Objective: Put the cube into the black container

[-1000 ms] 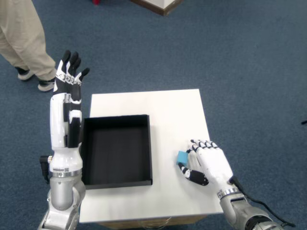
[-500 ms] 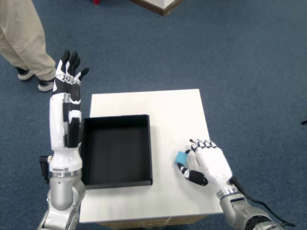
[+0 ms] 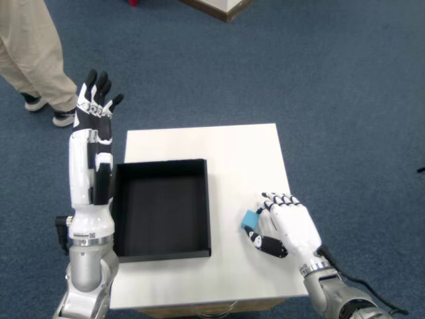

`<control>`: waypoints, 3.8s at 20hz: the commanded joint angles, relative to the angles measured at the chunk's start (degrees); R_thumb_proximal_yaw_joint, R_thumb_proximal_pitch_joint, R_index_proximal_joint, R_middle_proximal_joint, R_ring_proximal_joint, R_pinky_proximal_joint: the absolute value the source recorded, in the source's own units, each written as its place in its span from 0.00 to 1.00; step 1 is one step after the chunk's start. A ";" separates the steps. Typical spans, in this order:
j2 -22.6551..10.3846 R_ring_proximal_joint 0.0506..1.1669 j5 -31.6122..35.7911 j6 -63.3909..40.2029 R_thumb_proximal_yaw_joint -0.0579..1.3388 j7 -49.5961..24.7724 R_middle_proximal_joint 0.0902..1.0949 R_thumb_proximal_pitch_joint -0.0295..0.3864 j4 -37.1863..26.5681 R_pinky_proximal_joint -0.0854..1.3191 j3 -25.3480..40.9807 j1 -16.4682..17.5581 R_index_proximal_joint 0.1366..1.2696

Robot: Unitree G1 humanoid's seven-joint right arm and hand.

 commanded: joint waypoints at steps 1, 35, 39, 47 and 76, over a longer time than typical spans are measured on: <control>-0.60 0.20 0.80 -2.39 0.56 -3.10 0.17 0.32 -1.88 0.24 -1.11 -2.15 0.52; -1.33 0.17 0.30 -3.71 0.70 -3.67 0.19 0.44 -2.14 0.16 -2.62 -1.56 0.72; -1.18 0.17 0.13 -3.80 0.71 -4.33 0.19 0.45 -2.06 0.16 -2.62 -1.26 0.73; -0.80 0.17 -0.70 -7.26 0.70 -8.98 0.18 0.43 -3.20 0.16 -2.27 -1.71 0.70; -0.52 0.18 -6.40 -19.96 0.69 -26.56 0.20 0.40 -7.50 0.14 2.07 -6.18 0.71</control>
